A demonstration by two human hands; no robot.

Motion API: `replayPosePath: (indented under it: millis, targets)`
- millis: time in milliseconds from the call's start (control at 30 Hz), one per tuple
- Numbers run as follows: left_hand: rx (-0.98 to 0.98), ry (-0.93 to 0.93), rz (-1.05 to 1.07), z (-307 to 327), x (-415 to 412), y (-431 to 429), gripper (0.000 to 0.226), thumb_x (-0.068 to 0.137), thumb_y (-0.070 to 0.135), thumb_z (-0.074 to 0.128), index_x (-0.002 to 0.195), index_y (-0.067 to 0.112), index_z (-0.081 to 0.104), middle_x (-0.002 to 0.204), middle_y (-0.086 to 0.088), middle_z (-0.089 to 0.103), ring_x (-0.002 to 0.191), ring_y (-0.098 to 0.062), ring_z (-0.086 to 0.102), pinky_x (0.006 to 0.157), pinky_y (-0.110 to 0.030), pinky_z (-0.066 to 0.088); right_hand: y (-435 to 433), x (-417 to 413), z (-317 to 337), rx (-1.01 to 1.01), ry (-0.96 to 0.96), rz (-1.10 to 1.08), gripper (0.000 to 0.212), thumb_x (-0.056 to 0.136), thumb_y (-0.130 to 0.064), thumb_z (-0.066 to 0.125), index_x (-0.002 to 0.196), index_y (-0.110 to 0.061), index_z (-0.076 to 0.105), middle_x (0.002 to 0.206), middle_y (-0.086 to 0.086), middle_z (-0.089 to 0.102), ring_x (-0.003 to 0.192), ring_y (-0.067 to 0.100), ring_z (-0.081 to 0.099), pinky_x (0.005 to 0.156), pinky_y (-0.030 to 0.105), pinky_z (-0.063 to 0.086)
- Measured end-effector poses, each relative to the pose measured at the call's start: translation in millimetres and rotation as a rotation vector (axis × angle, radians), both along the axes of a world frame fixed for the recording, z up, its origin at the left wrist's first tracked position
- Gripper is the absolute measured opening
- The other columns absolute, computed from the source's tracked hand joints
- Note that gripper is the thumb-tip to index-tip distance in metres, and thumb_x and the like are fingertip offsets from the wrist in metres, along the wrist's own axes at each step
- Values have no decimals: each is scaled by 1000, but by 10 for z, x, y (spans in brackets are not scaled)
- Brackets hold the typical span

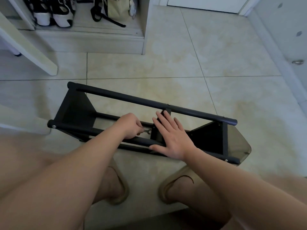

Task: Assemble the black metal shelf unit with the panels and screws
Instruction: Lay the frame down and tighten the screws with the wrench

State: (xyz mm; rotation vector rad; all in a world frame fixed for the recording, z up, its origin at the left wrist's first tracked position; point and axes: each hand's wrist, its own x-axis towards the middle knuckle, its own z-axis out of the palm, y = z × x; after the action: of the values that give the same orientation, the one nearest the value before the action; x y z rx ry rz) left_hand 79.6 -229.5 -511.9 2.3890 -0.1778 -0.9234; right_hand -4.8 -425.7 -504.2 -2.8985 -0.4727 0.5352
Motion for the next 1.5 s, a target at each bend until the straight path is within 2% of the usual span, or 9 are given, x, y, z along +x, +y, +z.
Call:
replayPosePath:
  millis: [133, 267, 400, 600, 800, 933, 1100, 1200, 1500]
  targets:
    - [-94, 102, 12, 16, 53, 51, 11, 83, 24, 78, 73, 25, 75, 66, 10, 71, 67, -7, 65, 63, -20, 45, -116, 8, -35, 10, -7, 39, 110, 84, -87, 23, 161, -16, -10, 166, -1, -27, 151, 14, -30, 126, 44, -9]
    - [-132, 195, 9, 19, 104, 66, 7, 81, 18, 79, 77, 22, 75, 78, -4, 73, 68, -12, 64, 63, -20, 48, -194, 6, -38, 14, -11, 55, 112, 85, -86, 27, 160, -13, -12, 165, 2, -28, 152, 17, -27, 127, 46, -6]
    - [-156, 254, 11, -43, 99, 11, 5, 80, 16, 77, 78, 19, 74, 90, -13, 74, 74, -18, 62, 78, -33, 55, -185, -35, -62, 13, -14, 43, 116, 84, -87, 29, 160, -10, -12, 166, 6, -27, 153, 21, -24, 127, 47, -4]
    - [-144, 308, -77, -110, 47, -87, 11, 72, 18, 76, 64, 20, 68, 68, 3, 70, 68, -14, 62, 72, -29, 50, -229, -51, -80, 81, 14, 69, 116, 85, -87, 31, 158, -10, -15, 165, 7, -27, 153, 21, -25, 127, 46, -1]
    - [-171, 303, -38, -53, 62, -182, 16, 60, 24, 73, 54, 20, 58, 56, 5, 57, 60, -16, 49, 60, -27, 38, -230, -54, -78, 85, -69, 3, 116, 85, -85, 36, 161, -5, -1, 169, 10, -13, 156, 23, -14, 127, 48, 8]
    - [-245, 372, 34, -34, 37, -291, 16, 53, 23, 66, 49, 21, 50, 60, -1, 60, 63, -20, 52, 66, -32, 40, -229, -52, -91, 112, -86, -12, 116, 85, -83, 40, 161, -3, 3, 169, 12, -8, 157, 26, -10, 127, 50, 13]
    - [-332, 470, 99, -34, 61, -349, 19, 79, 6, 64, 66, 17, 56, 69, -2, 74, 66, -11, 70, 71, -27, 49, -250, -27, -100, 108, -102, -6, 115, 86, -82, 41, 161, -2, 7, 169, 13, -6, 157, 28, -6, 125, 52, 17]
    - [-350, 521, 112, -14, 84, -341, 16, 91, 14, 64, 75, 17, 60, 79, 1, 77, 71, -9, 71, 75, -28, 50, -235, -30, -103, 118, -118, -18, 114, 86, -81, 43, 160, -2, 10, 169, 12, -3, 157, 28, -4, 124, 53, 19]
    - [-364, 425, 260, -11, 25, -487, 10, 92, 27, 68, 85, 20, 71, 73, 7, 72, 70, -10, 63, 70, -26, 47, -227, -35, -100, 110, -146, -29, 113, 85, -79, 46, 160, 0, 15, 169, 13, 2, 157, 29, 0, 124, 53, 20]
